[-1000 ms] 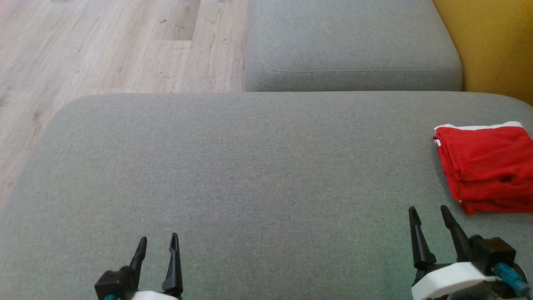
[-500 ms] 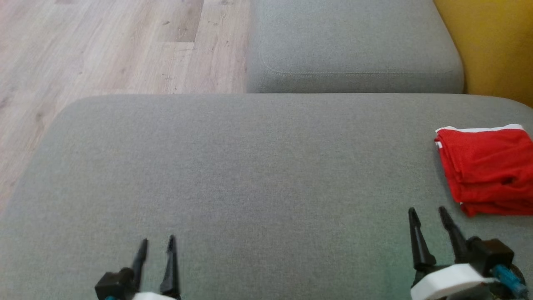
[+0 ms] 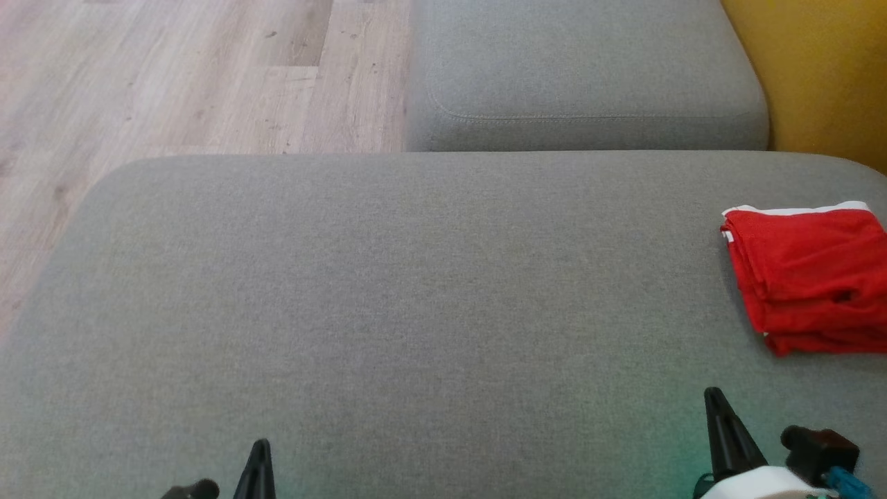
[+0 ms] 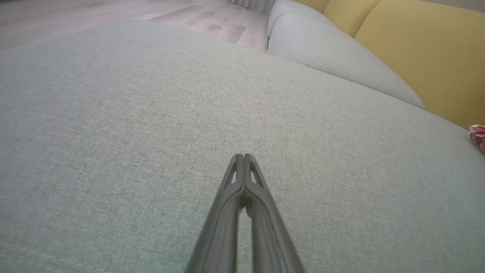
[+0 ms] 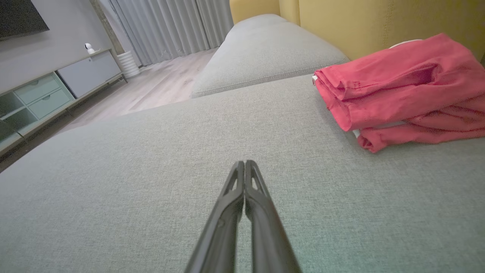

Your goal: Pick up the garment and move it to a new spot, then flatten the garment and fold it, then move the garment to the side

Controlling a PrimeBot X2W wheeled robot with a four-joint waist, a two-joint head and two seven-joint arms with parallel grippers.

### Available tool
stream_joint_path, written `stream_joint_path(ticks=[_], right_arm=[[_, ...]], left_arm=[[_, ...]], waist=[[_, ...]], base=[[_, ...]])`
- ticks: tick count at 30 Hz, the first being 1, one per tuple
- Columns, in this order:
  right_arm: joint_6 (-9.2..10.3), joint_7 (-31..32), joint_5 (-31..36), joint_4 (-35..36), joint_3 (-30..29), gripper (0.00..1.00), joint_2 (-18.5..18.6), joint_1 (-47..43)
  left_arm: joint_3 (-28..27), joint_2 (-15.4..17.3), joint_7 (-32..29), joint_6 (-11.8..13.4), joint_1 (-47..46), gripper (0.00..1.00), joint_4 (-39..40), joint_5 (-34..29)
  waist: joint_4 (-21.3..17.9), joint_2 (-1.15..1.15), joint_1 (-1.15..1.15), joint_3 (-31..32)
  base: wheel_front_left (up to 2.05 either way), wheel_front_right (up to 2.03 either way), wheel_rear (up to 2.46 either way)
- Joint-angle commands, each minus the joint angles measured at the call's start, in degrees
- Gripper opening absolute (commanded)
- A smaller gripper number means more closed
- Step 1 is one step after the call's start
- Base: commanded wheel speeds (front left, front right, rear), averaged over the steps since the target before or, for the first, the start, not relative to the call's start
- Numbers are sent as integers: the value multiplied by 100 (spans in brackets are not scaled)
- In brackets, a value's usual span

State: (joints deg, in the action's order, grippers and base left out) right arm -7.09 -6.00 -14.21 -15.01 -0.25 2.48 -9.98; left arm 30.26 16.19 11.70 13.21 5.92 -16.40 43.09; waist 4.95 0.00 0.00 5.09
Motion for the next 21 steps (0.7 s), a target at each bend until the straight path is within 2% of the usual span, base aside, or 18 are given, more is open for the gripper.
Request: stream_joint_path(ticks=[1, 21], right_arm=[[-5, 16, -168, 191, -39, 0, 5, 280], [-11, 242, -1575, 176, -146, 0, 11, 524]], left_arm=[[-180, 11, -22, -59, -301, 0, 157, 101], [-803, -220, -336, -433, -475, 0, 156, 1006]], waist=[[-5, 0, 0, -7], [-96, 0, 0, -102]], base=[[0, 0, 0], [0, 0, 0]])
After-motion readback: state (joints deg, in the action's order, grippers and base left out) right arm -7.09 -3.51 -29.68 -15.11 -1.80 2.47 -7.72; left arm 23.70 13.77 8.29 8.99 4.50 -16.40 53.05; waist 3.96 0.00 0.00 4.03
